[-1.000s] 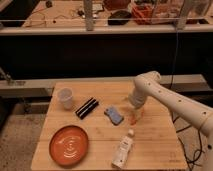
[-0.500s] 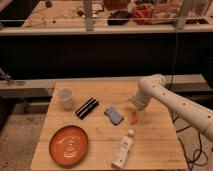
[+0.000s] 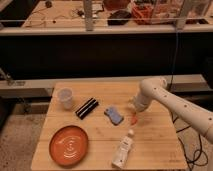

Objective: Place the pepper on the white sponge

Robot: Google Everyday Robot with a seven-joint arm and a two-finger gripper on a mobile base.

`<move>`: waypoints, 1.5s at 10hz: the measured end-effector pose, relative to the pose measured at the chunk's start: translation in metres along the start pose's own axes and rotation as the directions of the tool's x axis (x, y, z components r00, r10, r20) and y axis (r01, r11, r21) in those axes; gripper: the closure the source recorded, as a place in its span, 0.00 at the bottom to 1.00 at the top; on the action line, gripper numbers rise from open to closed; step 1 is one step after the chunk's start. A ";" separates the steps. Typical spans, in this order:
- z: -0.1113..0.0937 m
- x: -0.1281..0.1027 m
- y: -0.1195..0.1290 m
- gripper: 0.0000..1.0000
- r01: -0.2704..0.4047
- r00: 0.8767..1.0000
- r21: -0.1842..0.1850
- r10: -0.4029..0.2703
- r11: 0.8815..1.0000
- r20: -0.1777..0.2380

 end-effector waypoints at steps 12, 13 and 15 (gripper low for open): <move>0.013 0.008 0.011 0.20 -0.067 0.997 -0.001 0.067 0.998 0.029; 0.014 0.008 0.011 0.20 -0.070 0.997 -0.002 0.070 0.998 0.030; 0.016 0.009 0.012 0.20 -0.076 0.997 -0.002 0.076 0.997 0.033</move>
